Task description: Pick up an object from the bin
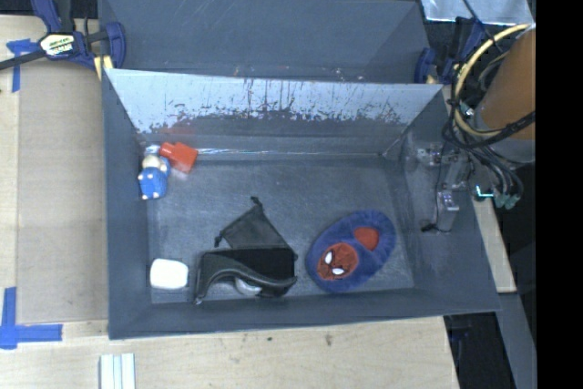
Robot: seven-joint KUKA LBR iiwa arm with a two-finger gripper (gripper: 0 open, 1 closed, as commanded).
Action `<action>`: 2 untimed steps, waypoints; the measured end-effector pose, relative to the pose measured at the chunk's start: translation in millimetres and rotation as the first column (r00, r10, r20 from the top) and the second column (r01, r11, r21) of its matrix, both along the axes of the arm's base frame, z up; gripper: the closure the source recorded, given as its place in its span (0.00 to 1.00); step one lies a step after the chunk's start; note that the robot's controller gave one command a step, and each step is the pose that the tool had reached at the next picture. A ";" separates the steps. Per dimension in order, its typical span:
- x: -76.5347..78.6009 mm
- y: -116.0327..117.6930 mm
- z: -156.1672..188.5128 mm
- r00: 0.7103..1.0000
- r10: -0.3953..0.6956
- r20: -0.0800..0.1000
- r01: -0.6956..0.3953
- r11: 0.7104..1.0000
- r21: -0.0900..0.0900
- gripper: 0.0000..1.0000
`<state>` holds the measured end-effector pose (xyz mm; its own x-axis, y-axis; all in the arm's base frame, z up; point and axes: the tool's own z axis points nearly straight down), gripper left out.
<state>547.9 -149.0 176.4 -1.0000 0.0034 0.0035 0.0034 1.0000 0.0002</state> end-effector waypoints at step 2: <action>-62.4 167.4 -74.7 0.787 0.617 0.007 -0.617 0.787 -0.002 0.00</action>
Offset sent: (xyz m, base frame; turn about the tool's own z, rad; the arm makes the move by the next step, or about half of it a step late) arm 0.0034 0.0984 -0.1064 -0.4654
